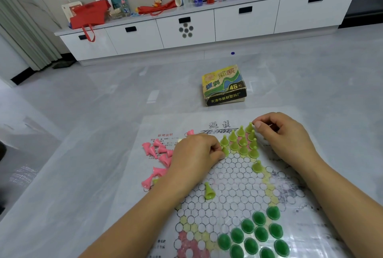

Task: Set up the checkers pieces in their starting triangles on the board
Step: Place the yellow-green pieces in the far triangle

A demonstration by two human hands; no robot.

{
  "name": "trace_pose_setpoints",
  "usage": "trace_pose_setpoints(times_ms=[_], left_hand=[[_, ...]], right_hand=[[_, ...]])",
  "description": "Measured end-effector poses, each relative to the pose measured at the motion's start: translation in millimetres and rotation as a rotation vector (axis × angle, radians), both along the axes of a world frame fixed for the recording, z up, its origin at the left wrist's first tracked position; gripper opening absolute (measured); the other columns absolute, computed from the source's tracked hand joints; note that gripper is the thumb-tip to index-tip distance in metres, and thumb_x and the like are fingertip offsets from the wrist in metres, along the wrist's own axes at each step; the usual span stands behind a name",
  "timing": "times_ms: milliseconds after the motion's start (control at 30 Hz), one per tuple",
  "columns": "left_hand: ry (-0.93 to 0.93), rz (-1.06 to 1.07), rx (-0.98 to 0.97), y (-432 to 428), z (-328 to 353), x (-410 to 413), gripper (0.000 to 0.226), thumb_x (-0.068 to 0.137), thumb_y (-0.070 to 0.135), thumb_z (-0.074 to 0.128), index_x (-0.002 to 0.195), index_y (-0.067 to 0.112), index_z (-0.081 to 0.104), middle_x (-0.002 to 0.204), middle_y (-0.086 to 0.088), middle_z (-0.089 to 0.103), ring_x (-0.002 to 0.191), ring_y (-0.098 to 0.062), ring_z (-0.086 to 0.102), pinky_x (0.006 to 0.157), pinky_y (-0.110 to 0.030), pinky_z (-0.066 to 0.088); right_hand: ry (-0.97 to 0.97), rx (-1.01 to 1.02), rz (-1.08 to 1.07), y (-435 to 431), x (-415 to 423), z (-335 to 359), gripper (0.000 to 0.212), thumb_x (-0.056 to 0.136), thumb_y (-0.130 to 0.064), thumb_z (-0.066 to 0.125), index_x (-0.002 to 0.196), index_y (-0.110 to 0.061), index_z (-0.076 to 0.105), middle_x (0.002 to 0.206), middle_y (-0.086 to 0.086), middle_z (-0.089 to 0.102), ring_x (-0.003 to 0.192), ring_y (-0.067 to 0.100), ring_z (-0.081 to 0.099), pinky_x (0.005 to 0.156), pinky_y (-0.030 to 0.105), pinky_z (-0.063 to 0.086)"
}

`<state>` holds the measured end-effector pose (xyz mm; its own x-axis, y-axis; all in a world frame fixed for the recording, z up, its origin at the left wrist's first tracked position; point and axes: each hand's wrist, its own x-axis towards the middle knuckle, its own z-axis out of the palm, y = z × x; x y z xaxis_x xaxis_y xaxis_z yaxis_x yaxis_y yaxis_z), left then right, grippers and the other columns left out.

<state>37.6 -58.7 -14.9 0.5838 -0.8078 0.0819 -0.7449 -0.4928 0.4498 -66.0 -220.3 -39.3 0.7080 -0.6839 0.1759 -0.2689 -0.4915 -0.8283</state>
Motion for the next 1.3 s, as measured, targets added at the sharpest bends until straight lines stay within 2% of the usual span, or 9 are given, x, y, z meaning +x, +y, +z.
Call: trace_pose_setpoints(times_ms=[200, 367, 600, 700, 767, 933, 1033, 1167, 1300], left_hand=[[-0.004, 0.011, -0.022, 0, -1, 0, 0.015, 0.080, 0.029, 0.066, 0.082, 0.014, 0.069, 0.086, 0.004, 0.068, 0.071, -0.007, 0.050, 0.066, -0.023, 0.039], [-0.008, 0.003, -0.024, 1, 0, 0, 0.016, 0.080, 0.030, 0.066, 0.082, 0.014, 0.069, 0.085, 0.004, 0.068, 0.071, -0.007, 0.050, 0.065, -0.022, 0.037], [-0.009, -0.007, -0.018, 1, 0, 0, 0.017, 0.079, 0.030, 0.067, 0.081, 0.014, 0.069, 0.084, 0.002, 0.069, 0.069, -0.008, 0.051, 0.064, -0.022, 0.039], [0.074, 0.013, 0.014, 3, 13, 5, 0.014, 0.078, 0.030, 0.068, 0.078, 0.017, 0.069, 0.081, 0.003, 0.069, 0.072, -0.011, 0.058, 0.071, -0.026, 0.048], [0.151, 0.036, 0.020, 13, 32, 21, 0.008, 0.076, 0.029, 0.070, 0.073, 0.021, 0.067, 0.074, 0.008, 0.067, 0.070, -0.007, 0.059, 0.070, -0.023, 0.048], [0.258, -0.011, 0.280, 60, 70, 69, 0.010, 0.069, 0.018, 0.077, 0.068, 0.017, 0.067, 0.058, 0.007, 0.061, 0.052, -0.002, 0.050, 0.054, -0.013, 0.040], [0.367, -0.090, 0.458, 67, 66, 69, 0.011, 0.067, 0.016, 0.079, 0.070, 0.017, 0.068, 0.048, 0.013, 0.055, 0.049, 0.000, 0.044, 0.054, -0.015, 0.037], [0.331, -0.058, 0.480, 73, 56, 68, 0.013, 0.070, 0.014, 0.077, 0.071, 0.014, 0.064, 0.052, 0.010, 0.052, 0.050, -0.004, 0.044, 0.056, -0.022, 0.039], [0.233, -0.041, 0.358, 85, 65, 60, 0.015, 0.073, 0.013, 0.073, 0.072, 0.024, 0.063, 0.066, 0.008, 0.056, 0.057, -0.004, 0.047, 0.059, -0.019, 0.040]], right_hand=[[-0.009, 0.013, -0.002, 0, 0, 0, 0.011, 0.088, -0.025, 0.055, 0.084, -0.022, 0.065, 0.090, -0.007, 0.062, 0.074, 0.009, 0.054, 0.067, 0.029, 0.041], [-0.005, 0.001, 0.001, 0, 0, -1, 0.011, 0.088, -0.024, 0.055, 0.084, -0.022, 0.065, 0.087, -0.007, 0.062, 0.072, 0.007, 0.053, 0.062, 0.023, 0.039], [0.002, -0.011, -0.002, 0, 0, -1, 0.012, 0.088, -0.024, 0.054, 0.086, -0.021, 0.065, 0.089, -0.007, 0.061, 0.074, 0.007, 0.053, 0.063, 0.023, 0.040], [0.002, -0.010, -0.002, -1, 0, -1, 0.011, 0.088, -0.025, 0.054, 0.086, -0.022, 0.065, 0.089, -0.007, 0.062, 0.075, 0.007, 0.054, 0.063, 0.022, 0.040], [0.003, -0.009, -0.002, -1, 0, -1, 0.012, 0.088, -0.025, 0.054, 0.086, -0.022, 0.065, 0.089, -0.007, 0.062, 0.075, 0.007, 0.054, 0.063, 0.023, 0.040], [0.010, -0.010, -0.004, -1, 0, -1, 0.012, 0.088, -0.025, 0.054, 0.088, -0.021, 0.065, 0.090, -0.006, 0.062, 0.075, 0.008, 0.053, 0.063, 0.022, 0.040], [0.008, -0.010, -0.002, -1, 1, -1, 0.013, 0.088, -0.025, 0.054, 0.088, -0.020, 0.065, 0.092, -0.005, 0.062, 0.076, 0.009, 0.054, 0.063, 0.023, 0.040], [-0.013, 0.026, 0.001, -1, 0, -1, 0.012, 0.088, -0.024, 0.054, 0.086, -0.021, 0.065, 0.091, -0.004, 0.064, 0.077, 0.015, 0.056, 0.066, 0.029, 0.042], [-0.011, 0.041, 0.001, -1, 0, -1, 0.012, 0.088, -0.024, 0.054, 0.087, -0.021, 0.066, 0.092, -0.004, 0.064, 0.078, 0.017, 0.057, 0.068, 0.030, 0.043]])
